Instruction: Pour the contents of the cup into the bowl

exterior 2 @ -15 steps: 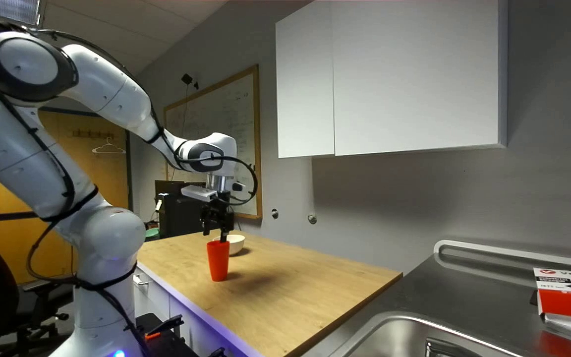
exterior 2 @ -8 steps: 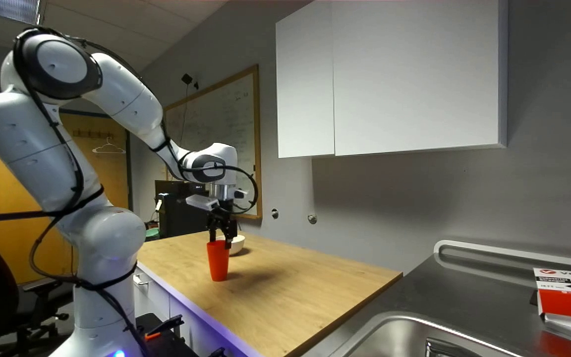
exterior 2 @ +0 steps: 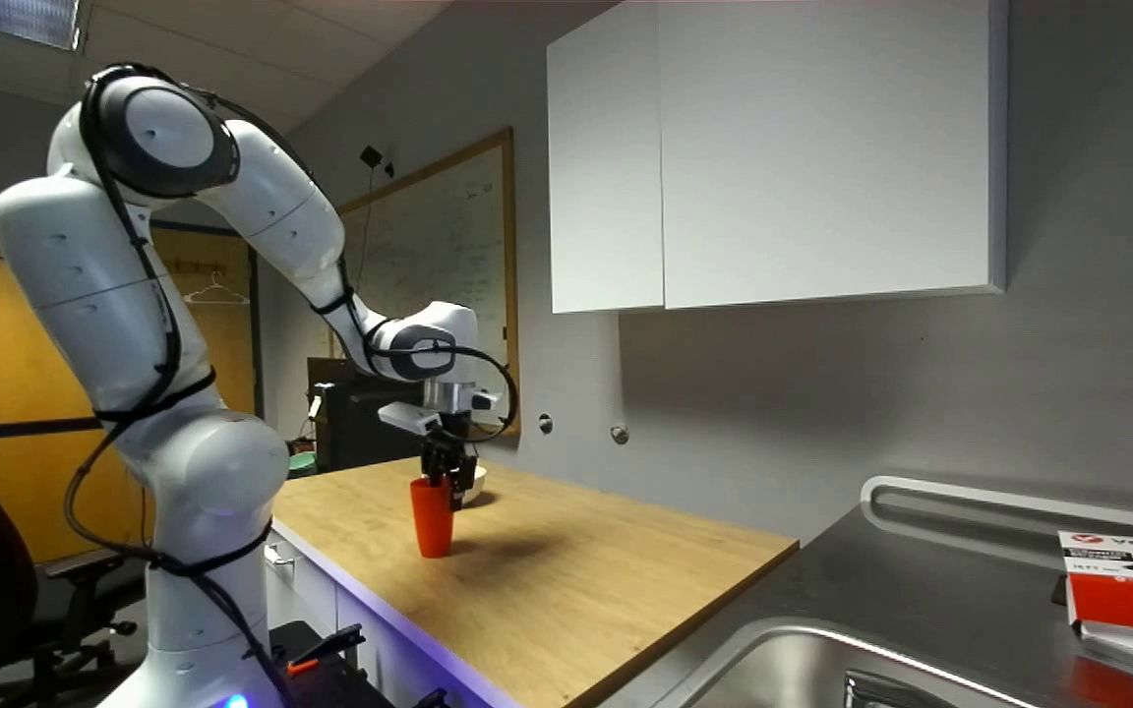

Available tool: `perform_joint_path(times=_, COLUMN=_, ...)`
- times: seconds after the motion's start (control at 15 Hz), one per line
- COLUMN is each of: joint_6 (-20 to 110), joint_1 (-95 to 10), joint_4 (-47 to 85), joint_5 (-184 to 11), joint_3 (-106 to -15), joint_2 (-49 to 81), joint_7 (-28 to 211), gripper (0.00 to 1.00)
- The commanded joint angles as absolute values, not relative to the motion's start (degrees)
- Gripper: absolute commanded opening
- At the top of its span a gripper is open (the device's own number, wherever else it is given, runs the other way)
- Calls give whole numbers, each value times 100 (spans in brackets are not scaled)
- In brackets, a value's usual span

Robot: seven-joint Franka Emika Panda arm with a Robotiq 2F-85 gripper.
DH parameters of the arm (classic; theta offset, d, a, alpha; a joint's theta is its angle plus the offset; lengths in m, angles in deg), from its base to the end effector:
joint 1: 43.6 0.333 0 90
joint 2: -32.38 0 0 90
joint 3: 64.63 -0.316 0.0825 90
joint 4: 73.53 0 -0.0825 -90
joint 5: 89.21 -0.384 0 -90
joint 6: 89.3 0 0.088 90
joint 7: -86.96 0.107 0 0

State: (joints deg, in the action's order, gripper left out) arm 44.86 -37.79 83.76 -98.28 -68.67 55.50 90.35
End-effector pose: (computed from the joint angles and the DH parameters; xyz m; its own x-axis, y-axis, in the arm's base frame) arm 0.3673 0.0643 0.3403 1.0000 -0.0029 -0.0093 -0.0037 -0.9964 -0.0852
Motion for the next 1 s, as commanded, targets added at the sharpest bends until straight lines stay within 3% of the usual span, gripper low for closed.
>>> perform_joint_path(times=0.0, joint_6=4585, joint_1=-3857, joint_4=8284, joint_5=-9649, joint_3=-6986, joint_2=5405, joint_7=9323, gripper=35)
perform_joint_path(times=0.13, joint_6=4580, joint_1=-3871, joint_4=8260, joint_5=-9549, joint_3=-7033, joint_2=5370, joint_7=9455, gripper=20)
perform_joint_path(times=0.4, joint_6=4519, joint_1=-3857, joint_4=8212, joint_5=-9302, joint_3=-7223, joint_2=5395, joint_7=9797, gripper=0)
perform_joint_path(times=0.93, joint_6=4234, joint_1=-3742, joint_4=7726, joint_5=-8825, joint_3=-7840, joint_2=5370, joint_7=10734, gripper=3)
